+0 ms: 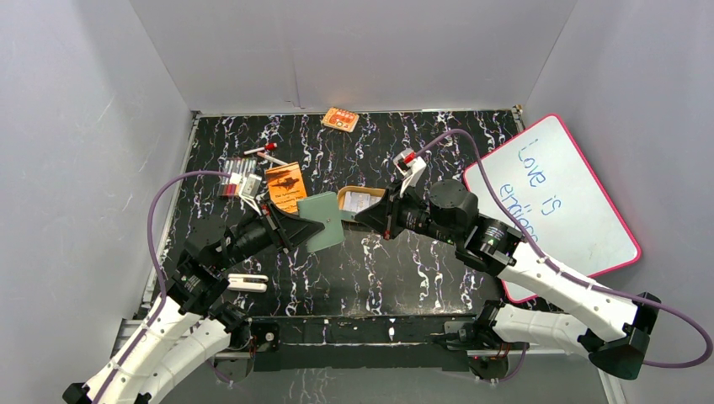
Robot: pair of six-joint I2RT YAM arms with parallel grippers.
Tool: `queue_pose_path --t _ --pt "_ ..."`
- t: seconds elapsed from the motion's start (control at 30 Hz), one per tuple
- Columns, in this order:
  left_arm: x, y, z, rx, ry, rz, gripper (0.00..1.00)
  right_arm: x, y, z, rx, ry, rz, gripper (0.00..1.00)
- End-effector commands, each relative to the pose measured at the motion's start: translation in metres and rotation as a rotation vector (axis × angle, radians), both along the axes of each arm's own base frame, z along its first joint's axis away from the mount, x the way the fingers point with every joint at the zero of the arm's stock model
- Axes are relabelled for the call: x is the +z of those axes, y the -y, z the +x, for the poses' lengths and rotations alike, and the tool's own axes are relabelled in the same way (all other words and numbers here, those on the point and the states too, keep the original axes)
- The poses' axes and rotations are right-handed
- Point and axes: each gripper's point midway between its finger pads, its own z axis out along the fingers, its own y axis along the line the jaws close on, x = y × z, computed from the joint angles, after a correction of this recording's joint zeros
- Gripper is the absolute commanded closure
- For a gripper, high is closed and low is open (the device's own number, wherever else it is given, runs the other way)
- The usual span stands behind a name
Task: Put the credit cards into the card holder
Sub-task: Close the card holder.
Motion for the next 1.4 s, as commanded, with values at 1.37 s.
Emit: queue_pose_path --t 1.37 --pt "-0.038 -0.016 0.068 0.291 -0.061 0.209 1.0 0.0 -0.032 0.042 -0.136 -0.023 0.062 1.0"
